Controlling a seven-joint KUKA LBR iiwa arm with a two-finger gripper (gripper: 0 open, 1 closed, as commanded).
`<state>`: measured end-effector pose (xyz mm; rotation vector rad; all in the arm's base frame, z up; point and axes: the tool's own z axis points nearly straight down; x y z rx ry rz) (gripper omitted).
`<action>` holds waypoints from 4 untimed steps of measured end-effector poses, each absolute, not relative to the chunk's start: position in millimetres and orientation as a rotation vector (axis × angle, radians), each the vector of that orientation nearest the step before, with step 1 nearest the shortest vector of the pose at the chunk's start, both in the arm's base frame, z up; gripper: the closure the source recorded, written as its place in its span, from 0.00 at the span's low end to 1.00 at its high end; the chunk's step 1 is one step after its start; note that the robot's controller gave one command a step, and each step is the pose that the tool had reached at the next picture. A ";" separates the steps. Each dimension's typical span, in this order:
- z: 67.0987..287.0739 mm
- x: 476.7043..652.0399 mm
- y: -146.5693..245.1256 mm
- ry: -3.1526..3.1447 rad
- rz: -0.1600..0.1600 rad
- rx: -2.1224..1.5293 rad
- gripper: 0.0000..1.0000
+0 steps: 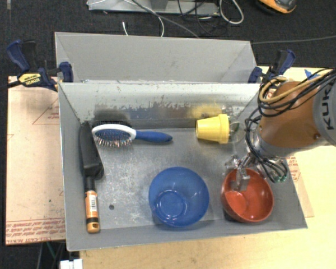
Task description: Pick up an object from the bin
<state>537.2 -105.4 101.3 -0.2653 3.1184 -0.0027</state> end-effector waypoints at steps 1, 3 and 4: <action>96.4 522.4 -125.0 3.064 -0.007 -0.518 1.00; 142.2 492.0 -122.2 2.965 -0.009 -0.901 1.00; 250.2 506.2 -141.0 3.064 -0.001 -0.543 1.00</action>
Offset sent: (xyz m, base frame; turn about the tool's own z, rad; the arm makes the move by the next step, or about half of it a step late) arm 0.0006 -0.0143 0.1702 -0.0404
